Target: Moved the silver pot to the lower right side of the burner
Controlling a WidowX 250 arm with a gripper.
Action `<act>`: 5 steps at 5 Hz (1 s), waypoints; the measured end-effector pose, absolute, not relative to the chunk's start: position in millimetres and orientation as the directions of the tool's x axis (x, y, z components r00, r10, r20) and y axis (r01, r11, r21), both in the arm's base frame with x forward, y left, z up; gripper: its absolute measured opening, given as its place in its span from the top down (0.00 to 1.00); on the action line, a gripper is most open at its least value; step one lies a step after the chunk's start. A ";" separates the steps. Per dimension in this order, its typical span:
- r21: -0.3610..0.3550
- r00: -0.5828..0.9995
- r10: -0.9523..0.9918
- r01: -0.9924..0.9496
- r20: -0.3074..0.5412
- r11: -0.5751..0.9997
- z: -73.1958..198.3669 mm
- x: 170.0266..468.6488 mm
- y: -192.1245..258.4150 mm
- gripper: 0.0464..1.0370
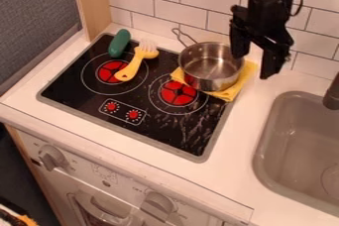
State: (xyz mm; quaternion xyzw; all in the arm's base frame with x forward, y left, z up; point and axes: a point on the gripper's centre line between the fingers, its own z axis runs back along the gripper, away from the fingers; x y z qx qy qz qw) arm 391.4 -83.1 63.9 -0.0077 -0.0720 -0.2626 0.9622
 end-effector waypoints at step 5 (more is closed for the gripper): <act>0.007 0.886 -0.457 0.458 0.084 0.889 44.3 396.6 -75.4 0.72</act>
